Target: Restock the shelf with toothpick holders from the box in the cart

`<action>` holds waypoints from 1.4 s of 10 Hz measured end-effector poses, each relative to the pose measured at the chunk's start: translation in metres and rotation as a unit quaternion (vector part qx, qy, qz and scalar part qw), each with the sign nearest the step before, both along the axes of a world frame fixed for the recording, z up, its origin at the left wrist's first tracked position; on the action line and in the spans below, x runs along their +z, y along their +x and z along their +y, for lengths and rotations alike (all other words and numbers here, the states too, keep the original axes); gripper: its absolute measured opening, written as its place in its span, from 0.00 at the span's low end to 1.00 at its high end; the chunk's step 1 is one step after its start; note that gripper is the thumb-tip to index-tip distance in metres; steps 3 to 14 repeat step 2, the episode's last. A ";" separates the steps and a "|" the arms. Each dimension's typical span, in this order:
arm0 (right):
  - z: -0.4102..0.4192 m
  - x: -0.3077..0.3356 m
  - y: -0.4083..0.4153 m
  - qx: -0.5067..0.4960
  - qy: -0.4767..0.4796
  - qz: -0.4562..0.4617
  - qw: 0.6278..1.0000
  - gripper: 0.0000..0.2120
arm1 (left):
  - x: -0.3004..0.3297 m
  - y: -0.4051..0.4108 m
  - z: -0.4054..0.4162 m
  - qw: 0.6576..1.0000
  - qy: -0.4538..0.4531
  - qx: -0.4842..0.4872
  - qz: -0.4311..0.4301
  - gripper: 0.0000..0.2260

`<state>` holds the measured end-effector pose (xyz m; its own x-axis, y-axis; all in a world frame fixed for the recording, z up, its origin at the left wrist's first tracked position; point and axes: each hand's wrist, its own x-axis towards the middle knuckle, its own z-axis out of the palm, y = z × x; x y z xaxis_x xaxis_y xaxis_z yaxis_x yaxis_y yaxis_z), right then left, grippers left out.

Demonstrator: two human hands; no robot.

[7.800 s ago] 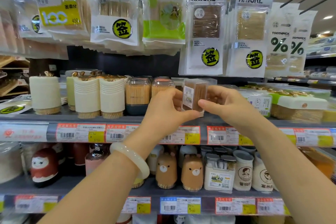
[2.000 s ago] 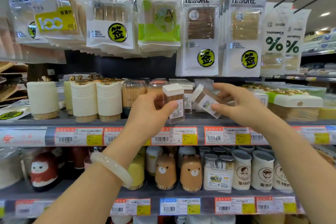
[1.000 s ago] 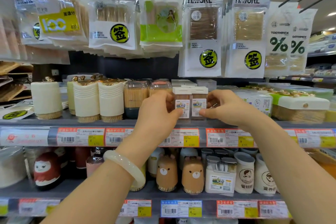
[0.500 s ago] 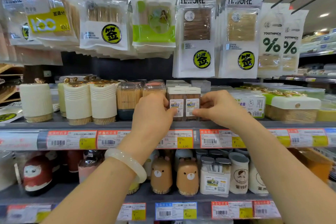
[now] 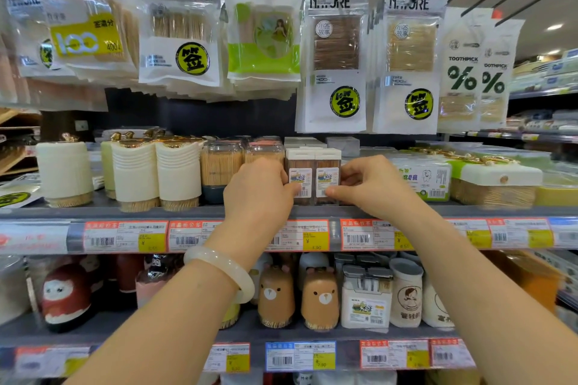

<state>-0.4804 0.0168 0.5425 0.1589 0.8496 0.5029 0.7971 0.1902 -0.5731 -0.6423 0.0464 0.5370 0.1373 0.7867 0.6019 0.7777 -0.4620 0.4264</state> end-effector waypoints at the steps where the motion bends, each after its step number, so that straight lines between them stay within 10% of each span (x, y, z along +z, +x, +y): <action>1: -0.001 0.001 0.000 0.005 -0.003 -0.009 1.000 0.12 | 0.000 -0.002 -0.001 1.000 -0.003 0.002 -0.001 0.08; 14: -0.010 -0.002 0.002 -0.018 0.064 0.011 0.998 0.17 | -0.007 -0.006 -0.006 0.997 0.067 -0.025 -0.036 0.06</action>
